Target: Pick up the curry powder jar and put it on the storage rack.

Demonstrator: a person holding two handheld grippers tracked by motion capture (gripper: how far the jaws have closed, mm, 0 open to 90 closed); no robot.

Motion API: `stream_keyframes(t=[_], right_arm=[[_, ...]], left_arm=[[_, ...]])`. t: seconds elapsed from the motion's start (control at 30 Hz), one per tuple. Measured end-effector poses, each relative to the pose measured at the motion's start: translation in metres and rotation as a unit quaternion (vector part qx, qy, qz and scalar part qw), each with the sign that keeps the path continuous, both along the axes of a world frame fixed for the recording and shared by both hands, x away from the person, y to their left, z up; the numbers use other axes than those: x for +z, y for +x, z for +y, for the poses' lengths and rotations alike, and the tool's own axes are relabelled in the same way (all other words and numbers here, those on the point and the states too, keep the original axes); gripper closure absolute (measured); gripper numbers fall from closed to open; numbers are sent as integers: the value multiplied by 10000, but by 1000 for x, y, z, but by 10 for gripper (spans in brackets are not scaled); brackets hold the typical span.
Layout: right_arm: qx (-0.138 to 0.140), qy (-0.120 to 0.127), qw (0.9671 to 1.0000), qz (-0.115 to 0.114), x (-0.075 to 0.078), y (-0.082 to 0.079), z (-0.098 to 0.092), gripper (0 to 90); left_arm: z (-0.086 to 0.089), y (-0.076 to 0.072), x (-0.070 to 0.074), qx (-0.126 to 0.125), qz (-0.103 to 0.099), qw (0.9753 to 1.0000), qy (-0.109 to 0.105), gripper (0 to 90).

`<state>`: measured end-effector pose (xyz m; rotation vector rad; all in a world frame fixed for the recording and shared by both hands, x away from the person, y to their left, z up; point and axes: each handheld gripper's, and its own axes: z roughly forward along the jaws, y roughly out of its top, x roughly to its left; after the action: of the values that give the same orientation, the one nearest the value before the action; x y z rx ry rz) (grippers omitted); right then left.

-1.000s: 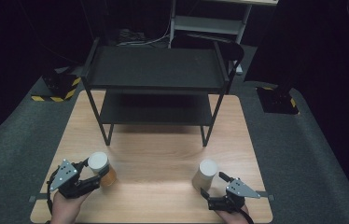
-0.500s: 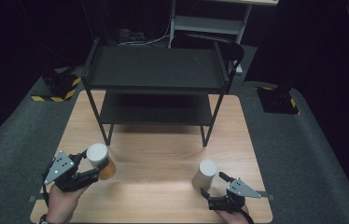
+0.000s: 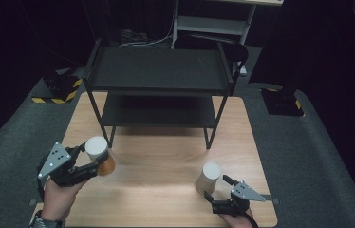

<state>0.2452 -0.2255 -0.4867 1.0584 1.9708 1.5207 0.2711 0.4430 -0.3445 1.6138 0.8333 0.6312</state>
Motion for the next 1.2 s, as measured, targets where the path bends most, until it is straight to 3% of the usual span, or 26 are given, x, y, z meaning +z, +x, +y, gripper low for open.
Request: stream_keyframes(t=[0.43,0.67,1.2], right_arm=[[6,4,10000,13,0,0,0,0],[12,9,10000,7,0,0,-1,0],[24,16,10000,3,0,1,-1,0]], left_arm=[[-4,11,30,-86,-94,9999,-54,331],[-8,21,58,-112,-229,9997,-27,331],[-17,34,104,-120,-430,9989,-109,332]])
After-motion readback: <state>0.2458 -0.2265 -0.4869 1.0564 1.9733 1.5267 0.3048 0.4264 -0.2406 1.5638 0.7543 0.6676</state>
